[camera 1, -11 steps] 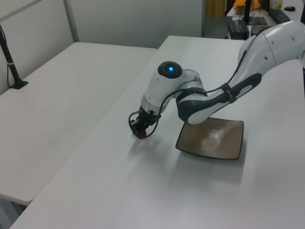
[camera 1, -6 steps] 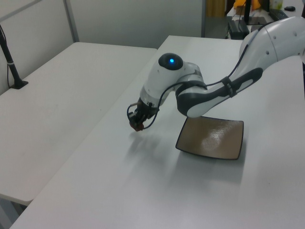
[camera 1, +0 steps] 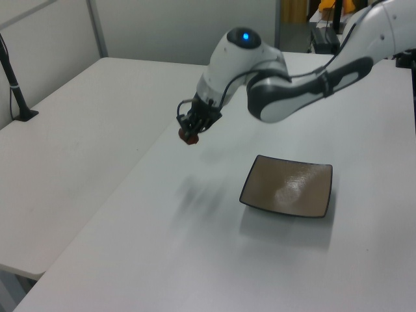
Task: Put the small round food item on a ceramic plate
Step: 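Lift the held food item up off the table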
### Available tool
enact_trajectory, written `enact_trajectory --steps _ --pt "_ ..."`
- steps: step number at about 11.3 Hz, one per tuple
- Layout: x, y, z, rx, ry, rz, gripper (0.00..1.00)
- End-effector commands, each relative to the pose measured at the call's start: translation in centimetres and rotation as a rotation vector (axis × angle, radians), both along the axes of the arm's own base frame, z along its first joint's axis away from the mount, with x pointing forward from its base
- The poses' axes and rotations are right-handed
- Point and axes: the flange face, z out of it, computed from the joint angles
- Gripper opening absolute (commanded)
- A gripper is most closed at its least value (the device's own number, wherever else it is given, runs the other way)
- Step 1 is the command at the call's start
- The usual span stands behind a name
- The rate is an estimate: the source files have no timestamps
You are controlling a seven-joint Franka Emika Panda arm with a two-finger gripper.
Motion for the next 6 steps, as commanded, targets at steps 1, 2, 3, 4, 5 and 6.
enact_trajectory --steps 1,2,3,4,5,6 --pt "-3.6 -3.8 6.0 0.04 0.158 0.135 0.2" --pt "-4.5 -5.1 7.3 0.036 0.222 0.195 0.2" --pt "-5.7 -5.9 8.3 0.017 0.289 0.269 0.2" --pt "-7.0 -6.3 9.0 -0.005 0.349 0.36 0.2" --pt "-8.1 -7.7 9.8 -0.018 0.402 0.452 0.2" --pt "-9.5 -8.1 10.5 -0.01 0.448 0.548 0.2"
